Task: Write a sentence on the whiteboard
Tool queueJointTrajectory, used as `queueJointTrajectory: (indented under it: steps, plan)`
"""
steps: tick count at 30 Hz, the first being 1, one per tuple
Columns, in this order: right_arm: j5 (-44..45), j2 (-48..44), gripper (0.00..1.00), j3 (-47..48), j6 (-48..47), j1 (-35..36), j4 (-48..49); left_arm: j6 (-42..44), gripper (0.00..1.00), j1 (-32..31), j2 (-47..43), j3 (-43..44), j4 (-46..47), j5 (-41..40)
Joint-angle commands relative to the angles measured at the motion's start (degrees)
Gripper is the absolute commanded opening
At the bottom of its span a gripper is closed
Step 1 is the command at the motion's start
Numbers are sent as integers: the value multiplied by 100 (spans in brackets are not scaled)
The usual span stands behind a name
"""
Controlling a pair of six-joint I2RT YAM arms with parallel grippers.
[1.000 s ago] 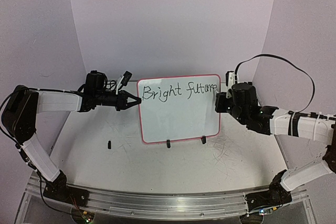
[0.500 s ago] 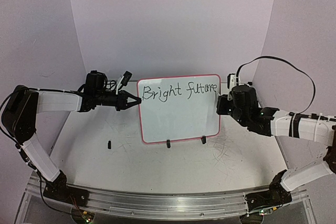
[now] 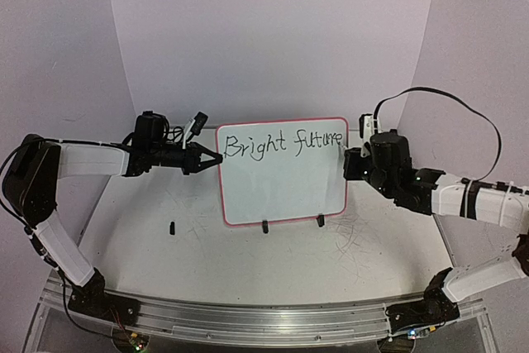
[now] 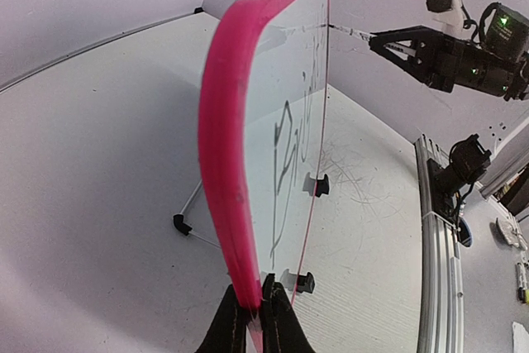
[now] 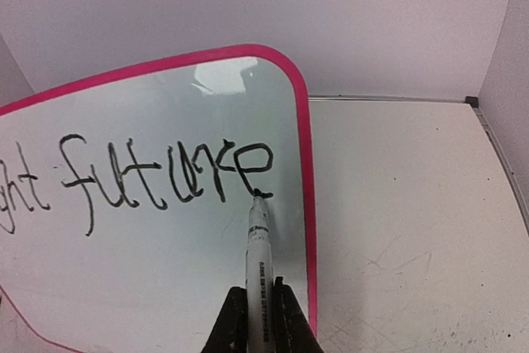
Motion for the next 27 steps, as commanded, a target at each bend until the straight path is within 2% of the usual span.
queueJointTrajectory:
  steps: [1, 5, 9, 12, 17, 27]
  plan:
    - [-830, -1109, 0, -50, -398, -20, 27, 388, 0, 25, -301, 103, 339, -329]
    - [-1776, -1314, 0, -133, -587, -13, -299, 368, 0, 27, -308, 123, 331, -313]
    - [-2418, -1142, 0, -397, -308, 162, 49, 364, 0, 28, -329, 107, 324, -384]
    - [-2283, -831, 0, -430, -186, 589, 395, 356, 0, 25, -296, 120, 314, -452]
    - [-1977, 28, 0, 21, -238, 1286, 443, 359, 0, 24, -214, 147, 297, -489]
    - [-1969, 1000, 0, 509, -130, 1641, 601, 386, 0, 28, -240, 144, 263, -524]
